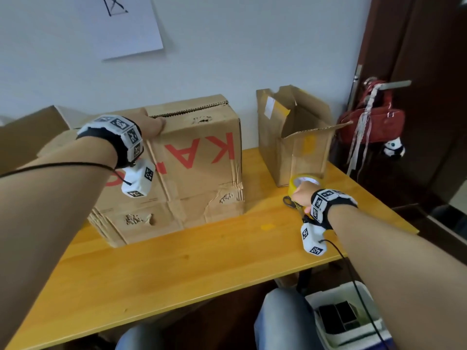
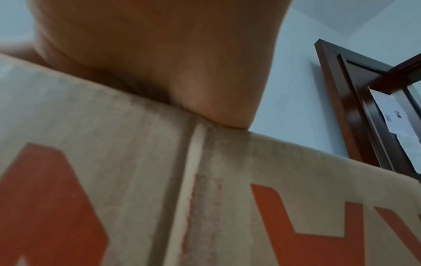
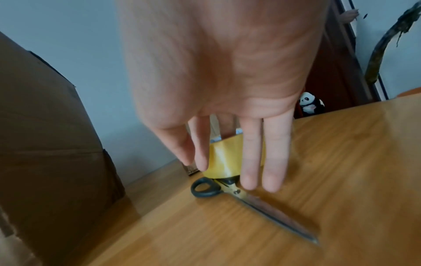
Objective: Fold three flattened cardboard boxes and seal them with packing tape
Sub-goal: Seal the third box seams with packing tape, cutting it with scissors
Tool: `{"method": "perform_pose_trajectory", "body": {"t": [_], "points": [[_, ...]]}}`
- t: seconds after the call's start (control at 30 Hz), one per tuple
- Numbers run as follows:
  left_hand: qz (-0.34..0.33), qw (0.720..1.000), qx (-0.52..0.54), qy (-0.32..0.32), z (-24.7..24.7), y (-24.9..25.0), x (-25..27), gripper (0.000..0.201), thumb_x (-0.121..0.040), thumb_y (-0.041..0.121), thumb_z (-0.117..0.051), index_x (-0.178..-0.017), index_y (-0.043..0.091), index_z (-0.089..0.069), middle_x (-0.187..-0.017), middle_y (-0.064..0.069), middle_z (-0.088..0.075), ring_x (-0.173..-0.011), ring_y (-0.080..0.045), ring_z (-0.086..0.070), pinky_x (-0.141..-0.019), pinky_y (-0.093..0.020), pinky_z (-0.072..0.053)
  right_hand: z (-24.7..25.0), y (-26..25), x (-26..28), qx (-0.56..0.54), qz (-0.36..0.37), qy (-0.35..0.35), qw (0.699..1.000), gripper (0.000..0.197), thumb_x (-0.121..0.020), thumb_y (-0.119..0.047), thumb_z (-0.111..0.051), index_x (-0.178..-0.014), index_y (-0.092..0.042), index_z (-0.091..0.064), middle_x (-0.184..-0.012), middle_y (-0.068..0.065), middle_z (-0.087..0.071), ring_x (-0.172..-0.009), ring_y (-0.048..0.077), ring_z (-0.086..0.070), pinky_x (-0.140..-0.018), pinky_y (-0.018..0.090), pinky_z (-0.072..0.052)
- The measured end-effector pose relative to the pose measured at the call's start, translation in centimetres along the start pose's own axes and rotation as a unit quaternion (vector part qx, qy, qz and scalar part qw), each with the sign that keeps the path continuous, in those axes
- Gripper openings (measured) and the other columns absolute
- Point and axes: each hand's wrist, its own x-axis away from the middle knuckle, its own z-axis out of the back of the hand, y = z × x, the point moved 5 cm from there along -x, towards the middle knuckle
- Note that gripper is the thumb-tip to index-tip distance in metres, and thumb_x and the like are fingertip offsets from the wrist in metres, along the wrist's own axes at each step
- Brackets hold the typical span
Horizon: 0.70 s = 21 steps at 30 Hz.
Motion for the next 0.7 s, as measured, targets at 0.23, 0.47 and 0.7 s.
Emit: {"method": "perform_pose_trajectory", "body": {"t": [0.23,0.47,0.7], "points": [[0.007,1.0,-0.004,-0.009,0.2,0.0,0.0,0.065,-0.098,0.059,-0.037,-0.144,0.013,-0.038,-0.147,-0.022,-0.047,-0.134,-0.043,-0.043,-0.112,-0.051,-0.032,1.1,-0.3,0.0,-0.064,0.006,0.063,0.996,0.049,-0.096,-0.013,-0.048,-0.146,-0.016,-0.049,-0.132,0.011,-0.061,-0.106,0.027,-0.063,-0.075,0.031,-0.052],[-0.025,0.999,0.002,-0.042,1.5,0.8,1.8,0.054,-0.102,0.044,-0.047,-0.134,0.001,-0.052,-0.14,-0.023,-0.053,-0.129,-0.039,-0.049,-0.11,-0.045,-0.036,7.4,-4.7,5.3,-0.214,0.104,0.121,0.964,0.029,-0.091,-0.024,-0.058,-0.066,-0.013,-0.047,-0.064,0.006,-0.045,-0.065,0.028,-0.049,-0.053,0.029,-0.038],[-0.082,0.995,-0.002,-0.058,3.7,0.5,4.3,0.035,-0.106,0.017,-0.033,-0.113,-0.004,-0.061,-0.126,-0.019,-0.062,-0.102,-0.03,-0.057,-0.096,-0.035,-0.043,12.6,-13.4,13.2,-0.276,0.239,-0.006,0.931,0.036,-0.086,-0.046,-0.074,-0.072,-0.018,-0.056,-0.054,-0.002,-0.041,-0.045,0.016,-0.041,-0.045,0.024,-0.037]]}}
